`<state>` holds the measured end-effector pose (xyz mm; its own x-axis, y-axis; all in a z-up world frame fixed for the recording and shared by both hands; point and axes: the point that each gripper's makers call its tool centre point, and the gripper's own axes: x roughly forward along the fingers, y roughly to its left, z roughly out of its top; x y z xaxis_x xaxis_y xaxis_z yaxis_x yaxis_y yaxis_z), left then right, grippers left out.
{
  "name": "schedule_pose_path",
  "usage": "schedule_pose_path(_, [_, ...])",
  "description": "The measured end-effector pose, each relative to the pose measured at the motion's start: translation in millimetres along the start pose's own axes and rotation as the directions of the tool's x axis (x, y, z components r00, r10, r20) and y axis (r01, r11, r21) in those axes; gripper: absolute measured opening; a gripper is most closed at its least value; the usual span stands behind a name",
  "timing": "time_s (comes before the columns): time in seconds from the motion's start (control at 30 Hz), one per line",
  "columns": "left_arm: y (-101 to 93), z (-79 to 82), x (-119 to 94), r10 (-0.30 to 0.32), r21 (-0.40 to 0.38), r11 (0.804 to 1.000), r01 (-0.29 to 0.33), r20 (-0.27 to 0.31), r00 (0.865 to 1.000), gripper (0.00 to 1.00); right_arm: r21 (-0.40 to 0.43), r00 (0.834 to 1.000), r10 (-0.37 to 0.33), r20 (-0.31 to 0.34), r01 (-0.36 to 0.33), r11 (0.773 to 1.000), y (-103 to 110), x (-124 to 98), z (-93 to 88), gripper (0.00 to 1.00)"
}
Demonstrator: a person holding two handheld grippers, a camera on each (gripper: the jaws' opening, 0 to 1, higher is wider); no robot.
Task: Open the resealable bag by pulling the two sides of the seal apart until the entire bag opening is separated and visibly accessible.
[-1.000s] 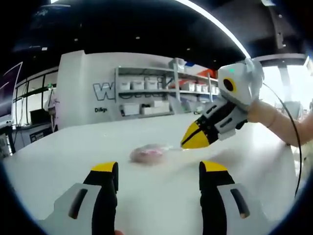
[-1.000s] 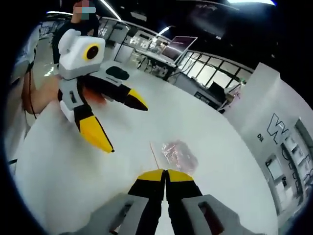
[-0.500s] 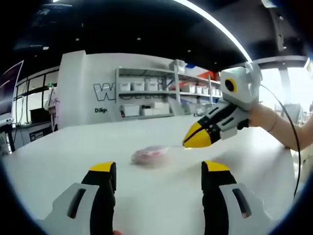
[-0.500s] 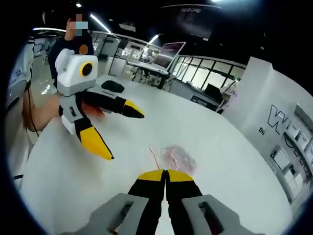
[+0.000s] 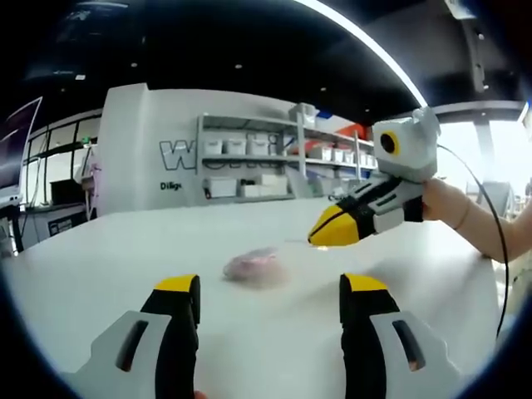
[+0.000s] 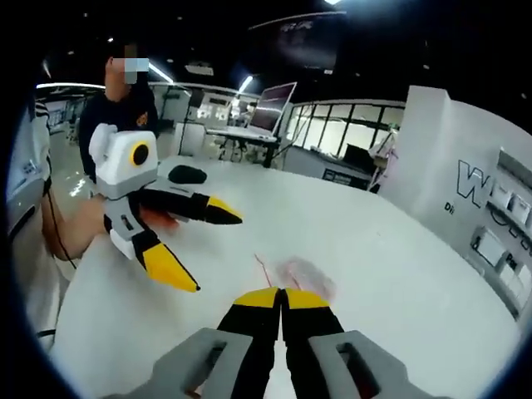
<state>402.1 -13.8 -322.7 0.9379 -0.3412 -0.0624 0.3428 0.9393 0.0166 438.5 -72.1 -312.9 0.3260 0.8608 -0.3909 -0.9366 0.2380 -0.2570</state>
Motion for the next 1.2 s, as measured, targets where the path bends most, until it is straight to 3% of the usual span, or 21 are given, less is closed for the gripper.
schedule_pose_path(0.43, [-0.1, 0.0, -1, 0.001, 0.000, 1.000, -0.001, -0.001, 1.000, 0.67, 0.094, 0.998, 0.004, 0.058, -0.009, 0.996, -6, -3, 14.2, 0.00])
schedule_pose_path(0.9, [-0.9, 0.0, -1, 0.000, 0.000, 1.000, 0.000, 0.000, 1.000, 0.67, 0.262, 0.992, -0.002, 0.123, -0.030, 0.965, -21, -9, 24.5, 0.00])
schedule_pose_path(1.2, [-1.7, -1.1, -1, -0.001, 0.004, 1.000, 0.001, -0.004, 1.000, 0.67, 0.316, 0.989, -0.004, 0.148, -0.043, 0.948, -25, -8, 31.5, 0.00])
